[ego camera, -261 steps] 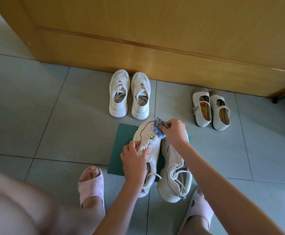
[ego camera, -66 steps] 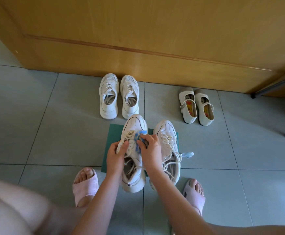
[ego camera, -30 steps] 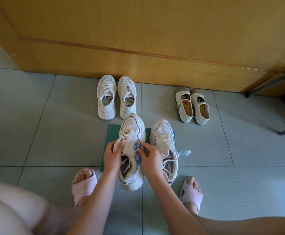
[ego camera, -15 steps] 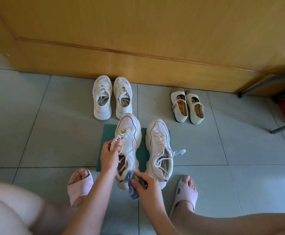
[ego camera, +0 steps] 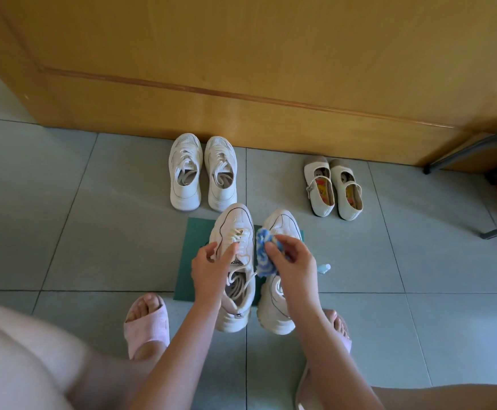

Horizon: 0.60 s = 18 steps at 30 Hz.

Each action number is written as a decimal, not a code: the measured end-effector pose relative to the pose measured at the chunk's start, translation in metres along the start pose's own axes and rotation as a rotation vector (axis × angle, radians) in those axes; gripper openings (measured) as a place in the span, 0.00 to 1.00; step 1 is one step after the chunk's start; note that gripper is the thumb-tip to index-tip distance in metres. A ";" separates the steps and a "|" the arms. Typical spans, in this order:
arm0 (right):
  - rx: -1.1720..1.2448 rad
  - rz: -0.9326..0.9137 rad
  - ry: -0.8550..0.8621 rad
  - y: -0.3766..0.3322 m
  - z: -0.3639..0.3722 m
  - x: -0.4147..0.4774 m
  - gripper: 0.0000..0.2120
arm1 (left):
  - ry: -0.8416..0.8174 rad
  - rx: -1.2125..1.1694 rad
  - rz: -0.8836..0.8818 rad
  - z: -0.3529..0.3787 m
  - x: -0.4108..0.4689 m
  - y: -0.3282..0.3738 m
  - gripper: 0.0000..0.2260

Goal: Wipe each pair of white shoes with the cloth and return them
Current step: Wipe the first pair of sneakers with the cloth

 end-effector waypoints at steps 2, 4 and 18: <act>0.031 0.006 0.022 -0.001 0.010 0.011 0.09 | 0.053 -0.018 0.042 -0.011 0.001 0.010 0.20; 0.045 0.016 -0.003 -0.004 0.026 0.020 0.07 | 0.047 -0.084 0.092 -0.019 0.002 0.029 0.14; -0.239 0.051 -0.074 0.018 0.068 0.040 0.14 | -0.099 -0.361 0.035 -0.029 0.048 0.050 0.05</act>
Point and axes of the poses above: each hand's wrist, its own x-axis towards the middle knuckle, its own z-axis out of the palm, y = z × x, the point moved 8 cm from there along x, towards the middle knuckle, and after that the axes turned 14 degrees about x, right-handed, at the moved point
